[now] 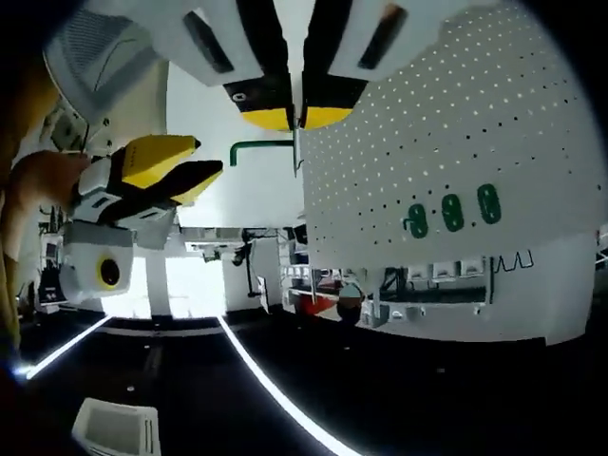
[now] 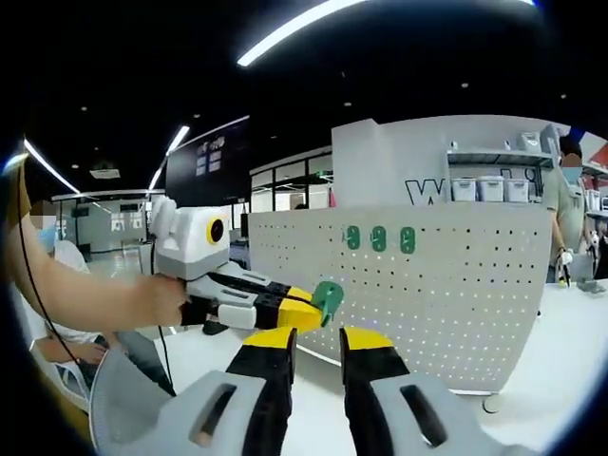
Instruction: Insert the hook assembly into the mounting plate slot until the hook locks in place.
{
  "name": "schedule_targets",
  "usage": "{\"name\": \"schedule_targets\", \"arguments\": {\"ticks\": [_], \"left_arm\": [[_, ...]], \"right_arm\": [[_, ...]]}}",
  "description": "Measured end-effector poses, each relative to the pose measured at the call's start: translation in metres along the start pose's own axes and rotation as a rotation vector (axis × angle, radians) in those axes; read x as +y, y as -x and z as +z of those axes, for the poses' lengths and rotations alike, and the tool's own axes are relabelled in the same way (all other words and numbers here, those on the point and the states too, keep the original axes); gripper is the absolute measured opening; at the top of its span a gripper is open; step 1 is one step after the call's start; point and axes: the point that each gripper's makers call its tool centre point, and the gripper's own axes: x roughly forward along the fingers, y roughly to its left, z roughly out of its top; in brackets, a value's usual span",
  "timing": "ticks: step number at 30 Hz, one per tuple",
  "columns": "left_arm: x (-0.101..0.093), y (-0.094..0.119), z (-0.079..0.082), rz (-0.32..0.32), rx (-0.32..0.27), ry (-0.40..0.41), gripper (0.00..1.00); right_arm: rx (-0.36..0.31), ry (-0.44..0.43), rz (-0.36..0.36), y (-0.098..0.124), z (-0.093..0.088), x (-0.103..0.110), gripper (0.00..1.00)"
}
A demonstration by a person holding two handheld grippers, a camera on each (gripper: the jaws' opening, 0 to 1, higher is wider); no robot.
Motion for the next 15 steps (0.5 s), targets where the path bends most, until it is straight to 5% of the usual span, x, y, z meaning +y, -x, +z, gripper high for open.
{"name": "schedule_targets", "arguments": {"ticks": [15], "left_arm": [[-0.015,-0.001,0.012,-0.030,-0.073,0.020,0.03]], "right_arm": [[-0.018,-0.002,-0.022,-0.009,0.011,-0.002,0.13]]}}
